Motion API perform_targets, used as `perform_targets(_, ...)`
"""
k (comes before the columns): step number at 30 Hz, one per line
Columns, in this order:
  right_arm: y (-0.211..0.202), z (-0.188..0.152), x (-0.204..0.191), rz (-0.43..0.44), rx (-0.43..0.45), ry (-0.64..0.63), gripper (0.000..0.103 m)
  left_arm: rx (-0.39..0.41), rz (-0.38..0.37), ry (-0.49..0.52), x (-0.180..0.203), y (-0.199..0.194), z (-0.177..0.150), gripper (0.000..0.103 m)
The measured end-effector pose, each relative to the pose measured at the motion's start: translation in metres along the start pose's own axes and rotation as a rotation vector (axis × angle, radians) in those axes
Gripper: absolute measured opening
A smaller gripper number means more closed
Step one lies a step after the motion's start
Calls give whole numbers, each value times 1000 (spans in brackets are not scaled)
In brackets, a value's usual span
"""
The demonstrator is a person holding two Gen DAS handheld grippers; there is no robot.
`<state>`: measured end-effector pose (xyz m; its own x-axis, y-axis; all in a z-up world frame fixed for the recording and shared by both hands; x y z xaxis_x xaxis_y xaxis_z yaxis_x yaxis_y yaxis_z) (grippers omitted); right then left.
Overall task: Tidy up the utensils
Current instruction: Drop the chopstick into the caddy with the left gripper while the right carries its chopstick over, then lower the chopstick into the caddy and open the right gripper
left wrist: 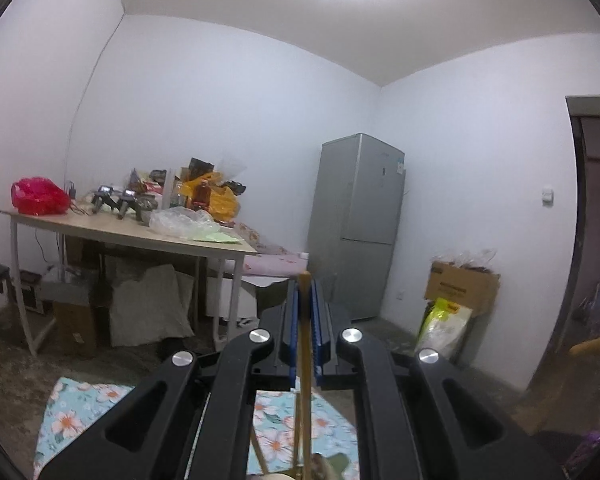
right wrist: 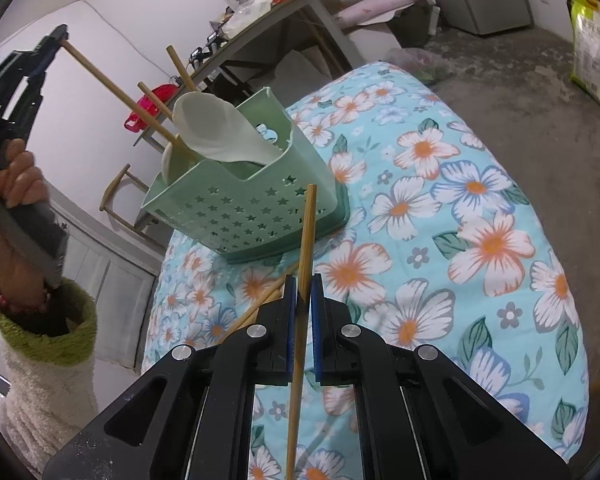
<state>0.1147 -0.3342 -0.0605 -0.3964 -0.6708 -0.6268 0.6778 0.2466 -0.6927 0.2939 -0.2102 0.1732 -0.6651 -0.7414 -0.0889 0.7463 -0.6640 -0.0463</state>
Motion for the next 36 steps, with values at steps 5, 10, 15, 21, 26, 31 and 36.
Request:
perform_targets(5, 3, 1, 3, 0, -8, 7, 5, -6, 66, 96, 5, 10, -17, 5)
perform_targets(10, 6, 3, 5, -2, -10, 9, 5, -44, 32, 66, 3, 16, -35, 5)
perform_targets(15, 5, 3, 5, -4, -9, 10, 6, -157, -49, -4, 3, 26, -57, 7)
perform_targets(21, -1, 2, 2, -4, -4, -3, 6, -190, -92, -122, -6, 12, -63, 36)
perform_targets(26, -12, 2, -6, 9, 14, -32, 5, -204, -93, -148, -10, -21, -66, 48)
perform_targets(31, -35, 8, -31, 33, 79, -116, 4, -283, -69, -158, -10, -65, -90, 62)
perform_targets(36, -64, 28, -74, 72, 198, -236, 4, -429, -23, -157, -7, -107, -143, 73)
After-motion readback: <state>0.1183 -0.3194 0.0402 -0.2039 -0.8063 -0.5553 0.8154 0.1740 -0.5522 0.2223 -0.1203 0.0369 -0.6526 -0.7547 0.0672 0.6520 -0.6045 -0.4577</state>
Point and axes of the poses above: each gripper's, at about its wrist camera, not at the fingertips, and y roughly the way its jaws point, x to its right, z to its top, the point moved 7 cm from there along y, roughly the way its jaws point, and after that the axes turned 14 degrees about y, right-handed, at the moved point
